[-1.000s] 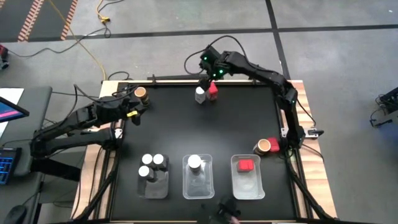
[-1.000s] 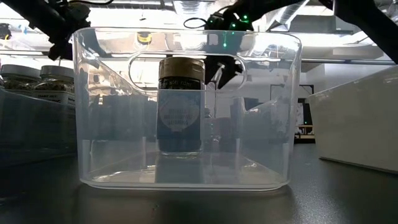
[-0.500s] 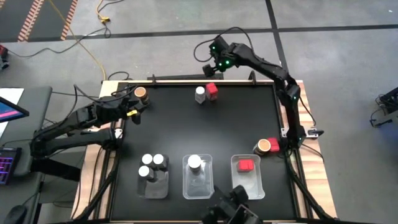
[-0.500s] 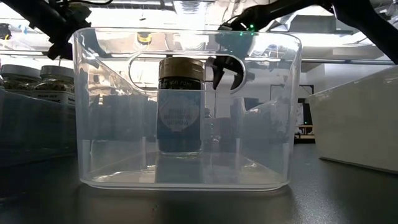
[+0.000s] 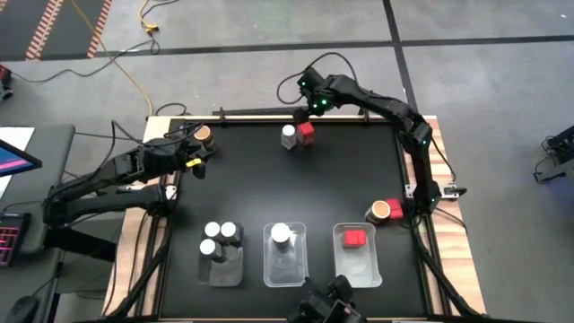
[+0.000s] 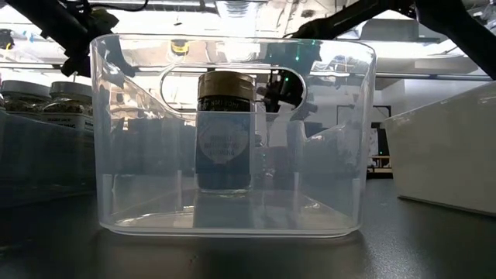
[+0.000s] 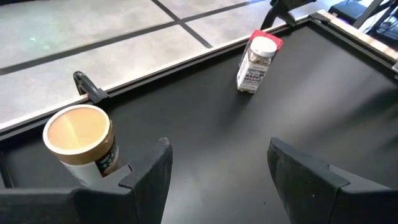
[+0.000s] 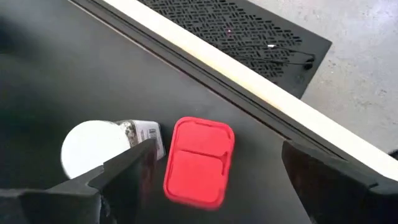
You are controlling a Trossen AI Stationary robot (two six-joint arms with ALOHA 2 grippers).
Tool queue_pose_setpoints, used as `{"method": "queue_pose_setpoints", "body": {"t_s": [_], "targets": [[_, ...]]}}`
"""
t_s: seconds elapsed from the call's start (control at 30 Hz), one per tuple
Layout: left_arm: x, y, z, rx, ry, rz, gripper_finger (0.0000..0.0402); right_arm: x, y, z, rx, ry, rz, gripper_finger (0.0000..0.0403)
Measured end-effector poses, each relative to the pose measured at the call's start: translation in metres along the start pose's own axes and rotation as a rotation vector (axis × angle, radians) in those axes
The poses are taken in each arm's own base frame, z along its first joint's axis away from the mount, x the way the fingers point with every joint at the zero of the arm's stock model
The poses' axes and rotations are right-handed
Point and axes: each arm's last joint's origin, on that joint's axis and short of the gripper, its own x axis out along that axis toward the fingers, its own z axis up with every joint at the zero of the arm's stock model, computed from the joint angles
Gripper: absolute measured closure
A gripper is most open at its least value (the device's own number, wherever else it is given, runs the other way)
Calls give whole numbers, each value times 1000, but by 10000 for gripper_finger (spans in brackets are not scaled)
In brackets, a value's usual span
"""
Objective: Sort spices by type
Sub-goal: Put the top red seasoning can into the white bin
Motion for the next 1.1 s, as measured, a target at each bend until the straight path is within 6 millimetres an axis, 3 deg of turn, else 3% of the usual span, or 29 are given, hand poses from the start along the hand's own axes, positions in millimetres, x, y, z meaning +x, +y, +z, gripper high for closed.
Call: {"method": "queue_pose_setpoints", "body": {"t_s": [0.53, 0.9, 1.1], "targets": [[5, -3, 2, 18, -3, 1, 150, 40, 5, -29, -18, 42, 16, 30], [5, -3, 2, 16, -2, 1, 150, 44, 3, -27, -19, 30, 33, 30], [5, -3, 2, 10, -2, 0, 150, 74, 4, -38, -16, 122, 27, 30]]}}
